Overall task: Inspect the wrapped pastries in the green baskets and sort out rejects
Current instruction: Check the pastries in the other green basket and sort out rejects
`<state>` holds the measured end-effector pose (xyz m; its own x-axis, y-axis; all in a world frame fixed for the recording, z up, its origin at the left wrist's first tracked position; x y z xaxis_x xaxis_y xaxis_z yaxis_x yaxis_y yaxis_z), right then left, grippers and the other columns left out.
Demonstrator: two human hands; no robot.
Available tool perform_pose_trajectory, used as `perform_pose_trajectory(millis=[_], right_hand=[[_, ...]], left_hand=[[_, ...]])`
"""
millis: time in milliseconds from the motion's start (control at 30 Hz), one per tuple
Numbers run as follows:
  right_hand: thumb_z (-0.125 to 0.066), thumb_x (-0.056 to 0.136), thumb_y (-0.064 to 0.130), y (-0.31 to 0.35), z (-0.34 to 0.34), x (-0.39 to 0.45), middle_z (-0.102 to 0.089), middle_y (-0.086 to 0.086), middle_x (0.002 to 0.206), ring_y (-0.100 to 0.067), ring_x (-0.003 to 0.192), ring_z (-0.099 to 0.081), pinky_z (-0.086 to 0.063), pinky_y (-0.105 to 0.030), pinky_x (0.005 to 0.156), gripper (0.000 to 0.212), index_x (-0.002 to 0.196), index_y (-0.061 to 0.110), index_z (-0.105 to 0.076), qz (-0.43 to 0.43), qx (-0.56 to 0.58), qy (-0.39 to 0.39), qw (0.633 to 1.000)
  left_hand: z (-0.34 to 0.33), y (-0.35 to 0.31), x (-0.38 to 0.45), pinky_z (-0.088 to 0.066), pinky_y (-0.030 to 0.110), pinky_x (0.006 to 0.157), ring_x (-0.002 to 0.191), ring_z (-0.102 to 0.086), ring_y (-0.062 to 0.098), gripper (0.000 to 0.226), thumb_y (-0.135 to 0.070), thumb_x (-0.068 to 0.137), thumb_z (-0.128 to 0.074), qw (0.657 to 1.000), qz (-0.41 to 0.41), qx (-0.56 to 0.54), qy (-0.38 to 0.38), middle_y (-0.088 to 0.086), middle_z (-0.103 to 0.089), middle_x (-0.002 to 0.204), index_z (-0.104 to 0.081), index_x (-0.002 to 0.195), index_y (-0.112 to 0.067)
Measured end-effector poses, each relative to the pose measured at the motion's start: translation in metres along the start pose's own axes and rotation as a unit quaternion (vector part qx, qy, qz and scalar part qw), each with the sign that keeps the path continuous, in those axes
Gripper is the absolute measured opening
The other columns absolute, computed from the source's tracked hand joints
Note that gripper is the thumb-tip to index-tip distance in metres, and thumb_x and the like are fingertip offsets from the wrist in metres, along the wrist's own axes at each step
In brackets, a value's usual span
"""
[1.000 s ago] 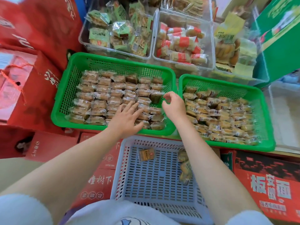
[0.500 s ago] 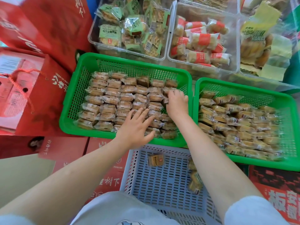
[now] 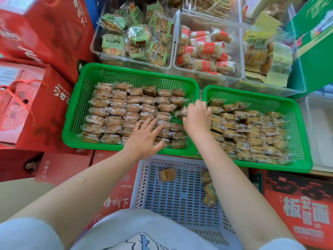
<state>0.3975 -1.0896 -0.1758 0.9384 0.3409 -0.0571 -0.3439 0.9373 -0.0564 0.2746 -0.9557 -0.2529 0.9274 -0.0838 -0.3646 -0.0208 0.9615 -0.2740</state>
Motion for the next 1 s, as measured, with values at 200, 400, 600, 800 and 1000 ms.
perform_pose_trajectory(millis=[200, 400, 600, 800, 1000], right_hand=[[-0.065, 0.093, 0.034, -0.024, 0.055, -0.046, -0.058, -0.002, 0.101, -0.023, 0.099, -0.053, -0.042, -0.031, 0.078, 0.025, 0.105, 0.012, -0.060, -0.089, 0.241, -0.018, 0.966], [-0.076, 0.087, 0.031, -0.012, 0.092, -0.141, -0.073, 0.003, 0.100, -0.015, 0.096, -0.067, -0.054, -0.030, 0.084, 0.026, 0.111, 0.024, -0.069, -0.080, 0.606, 0.091, 0.787], [-0.073, 0.086, 0.043, 0.018, 0.100, -0.191, -0.069, -0.008, 0.110, -0.030, 0.100, -0.060, -0.047, -0.052, 0.090, 0.031, 0.112, 0.027, -0.072, -0.078, 0.792, 0.125, 0.592], [-0.084, 0.076, 0.030, 0.029, 0.111, -0.208, -0.068, -0.011, 0.104, -0.025, 0.097, -0.065, -0.058, -0.039, 0.082, 0.028, 0.096, 0.016, -0.070, -0.035, 0.897, 0.116, 0.425], [-0.078, 0.079, 0.012, 0.014, 0.115, -0.226, -0.070, -0.008, 0.093, -0.017, 0.081, -0.069, -0.058, -0.028, 0.071, 0.013, 0.090, 0.014, -0.072, -0.071, 0.867, 0.057, 0.490]], left_hand=[[0.029, -0.009, -0.025, -0.011, 0.041, 0.125, 0.154, -0.010, 0.020, 0.065, -0.052, 0.102, -0.043, 0.984, 0.051, -0.158, -0.058, 0.001, -0.017, 0.167, -0.026, 0.158, -0.023], [0.085, -0.050, -0.101, -0.057, 0.038, 0.089, 0.111, -0.066, 0.014, 0.045, -0.038, 0.092, -0.068, 0.671, 0.048, -0.739, -0.017, 0.001, -0.063, 0.130, -0.058, 0.136, -0.031], [0.110, -0.057, -0.152, -0.057, 0.035, 0.069, 0.093, -0.068, 0.021, 0.022, -0.034, 0.090, -0.069, 0.592, -0.010, -0.806, -0.028, 0.007, -0.071, 0.105, -0.074, 0.108, -0.023], [0.122, -0.076, -0.176, -0.055, 0.023, 0.051, 0.068, -0.069, 0.013, 0.028, -0.028, 0.096, -0.050, 0.524, -0.069, -0.849, 0.016, 0.003, -0.073, 0.088, -0.076, 0.088, -0.022], [0.114, -0.075, -0.182, -0.054, 0.023, 0.049, 0.067, -0.068, 0.015, 0.017, -0.022, 0.097, -0.052, 0.535, -0.013, -0.845, -0.008, 0.006, -0.070, 0.086, -0.067, 0.098, -0.013]])
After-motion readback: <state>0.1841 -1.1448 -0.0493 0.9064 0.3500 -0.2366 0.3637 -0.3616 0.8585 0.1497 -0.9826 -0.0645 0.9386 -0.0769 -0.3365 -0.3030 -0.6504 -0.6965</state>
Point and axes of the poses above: each hand's wrist, its own x-axis towards the middle knuckle, its own z-axis out of the back of the hand, y = z × x, the point moved 6 cm from there along x, towards the middle knuckle
